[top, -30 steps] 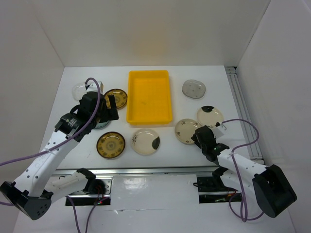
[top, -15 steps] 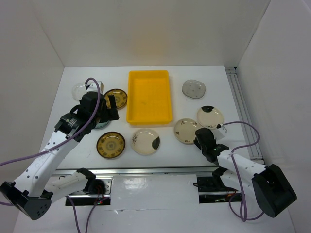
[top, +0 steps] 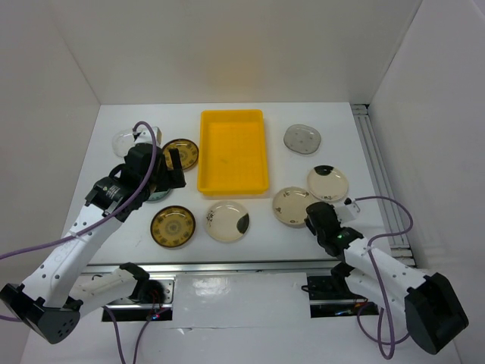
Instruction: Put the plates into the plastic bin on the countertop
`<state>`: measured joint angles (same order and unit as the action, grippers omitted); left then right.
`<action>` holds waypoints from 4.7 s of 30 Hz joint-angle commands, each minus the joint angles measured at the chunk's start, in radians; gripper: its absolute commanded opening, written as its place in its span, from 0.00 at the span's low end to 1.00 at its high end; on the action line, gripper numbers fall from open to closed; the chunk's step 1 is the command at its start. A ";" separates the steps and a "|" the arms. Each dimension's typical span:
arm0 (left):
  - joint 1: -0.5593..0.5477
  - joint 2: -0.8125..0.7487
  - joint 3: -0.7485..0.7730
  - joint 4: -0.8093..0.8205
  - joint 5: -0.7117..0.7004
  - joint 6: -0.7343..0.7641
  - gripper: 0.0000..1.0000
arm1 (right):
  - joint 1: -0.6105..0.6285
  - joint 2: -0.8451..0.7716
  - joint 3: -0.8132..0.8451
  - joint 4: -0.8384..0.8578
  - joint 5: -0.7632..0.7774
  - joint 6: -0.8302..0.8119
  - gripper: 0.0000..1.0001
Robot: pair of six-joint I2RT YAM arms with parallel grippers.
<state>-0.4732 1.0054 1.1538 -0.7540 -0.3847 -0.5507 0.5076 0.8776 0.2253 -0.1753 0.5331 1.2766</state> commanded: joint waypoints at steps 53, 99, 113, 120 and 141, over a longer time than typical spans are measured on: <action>-0.001 -0.011 -0.028 0.127 0.294 0.109 1.00 | -0.026 1.010 1.202 0.258 -0.369 -0.704 0.00; 0.014 -0.002 -0.019 0.050 0.023 -0.046 1.00 | -0.009 0.858 1.202 0.105 -0.461 -0.804 1.00; 0.409 -0.005 -0.296 0.100 0.142 -0.506 1.00 | -0.095 0.112 0.559 0.073 -0.685 -0.867 1.00; 0.502 0.009 -0.442 0.221 0.013 -0.686 1.00 | -0.095 -0.072 0.438 0.025 -0.785 -0.858 1.00; 0.679 0.320 -0.644 0.713 0.158 -0.686 0.85 | -0.095 -0.218 0.413 -0.112 -0.792 -0.869 1.00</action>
<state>0.1879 1.2877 0.5186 -0.0418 -0.2569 -1.2339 0.4080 0.6785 0.5987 -0.2714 -0.2699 0.4248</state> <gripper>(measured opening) 0.864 0.999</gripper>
